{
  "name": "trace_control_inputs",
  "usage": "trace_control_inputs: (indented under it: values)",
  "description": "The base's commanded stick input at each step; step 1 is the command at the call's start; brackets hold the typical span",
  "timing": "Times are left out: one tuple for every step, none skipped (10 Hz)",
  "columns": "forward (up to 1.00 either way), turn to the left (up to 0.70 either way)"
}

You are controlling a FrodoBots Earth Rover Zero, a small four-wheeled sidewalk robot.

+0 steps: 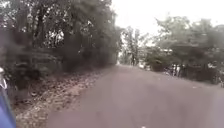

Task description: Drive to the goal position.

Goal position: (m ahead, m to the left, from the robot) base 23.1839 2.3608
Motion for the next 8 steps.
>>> trace_control_inputs:
  values:
    - [0.7,-0.01]
    - [0.7,-0.01]
    - [0.7,-0.01]
    - [0.7,-0.01]
    - [0.7,-0.01]
    - [0.7,-0.01]
    - [0.7,-0.01]
    - [0.7,-0.01]
